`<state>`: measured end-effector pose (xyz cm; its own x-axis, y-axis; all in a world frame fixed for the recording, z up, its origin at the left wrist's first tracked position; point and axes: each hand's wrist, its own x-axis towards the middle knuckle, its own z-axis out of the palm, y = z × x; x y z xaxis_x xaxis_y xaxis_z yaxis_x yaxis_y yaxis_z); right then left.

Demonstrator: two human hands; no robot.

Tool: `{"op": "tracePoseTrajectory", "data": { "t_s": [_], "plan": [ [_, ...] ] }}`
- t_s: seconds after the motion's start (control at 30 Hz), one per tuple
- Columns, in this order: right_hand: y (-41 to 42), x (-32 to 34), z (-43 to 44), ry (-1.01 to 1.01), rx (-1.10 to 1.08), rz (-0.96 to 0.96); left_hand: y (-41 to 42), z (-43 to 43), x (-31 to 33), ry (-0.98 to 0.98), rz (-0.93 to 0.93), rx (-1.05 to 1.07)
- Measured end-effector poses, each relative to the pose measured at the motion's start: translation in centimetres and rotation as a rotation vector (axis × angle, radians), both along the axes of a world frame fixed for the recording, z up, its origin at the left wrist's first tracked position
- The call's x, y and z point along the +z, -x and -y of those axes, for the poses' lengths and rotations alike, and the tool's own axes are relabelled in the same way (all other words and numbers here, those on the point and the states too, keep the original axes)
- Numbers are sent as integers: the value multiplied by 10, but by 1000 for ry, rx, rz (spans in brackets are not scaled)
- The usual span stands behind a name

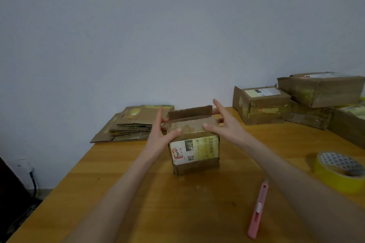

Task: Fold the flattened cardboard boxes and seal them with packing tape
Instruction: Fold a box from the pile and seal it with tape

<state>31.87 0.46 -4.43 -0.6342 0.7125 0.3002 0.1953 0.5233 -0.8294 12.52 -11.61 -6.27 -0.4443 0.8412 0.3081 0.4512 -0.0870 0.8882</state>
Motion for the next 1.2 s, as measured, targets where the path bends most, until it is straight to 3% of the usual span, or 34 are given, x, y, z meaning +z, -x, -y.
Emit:
{"op": "tracePoseTrajectory", "data": {
  "t_s": [0.2,0.37,0.6,0.83,0.9,0.97,1.03,1.13,1.2],
  "plan": [
    [0,-2,-8,-240,-20,247,12,-2,6,104,-259,-89],
    [-1,-3,-6,-217,36,311,14,0,-2,111,-292,-146],
    [5,-7,-5,-20,105,180,14,-3,-5,115,-204,-139],
    [-2,-11,3,-41,41,98,9,7,-1,77,-245,-125],
    [-3,-13,9,-38,4,82,0,13,-6,63,-105,-97],
    [-4,-15,14,-19,-40,59,-4,17,-16,75,183,24],
    [-6,-15,18,9,-82,7,-3,23,-26,182,341,147],
    [-8,-7,24,41,-92,-85,-9,36,-29,404,488,98],
    [-7,0,28,47,-92,-117,-10,42,-26,394,662,70]
  ]
}}
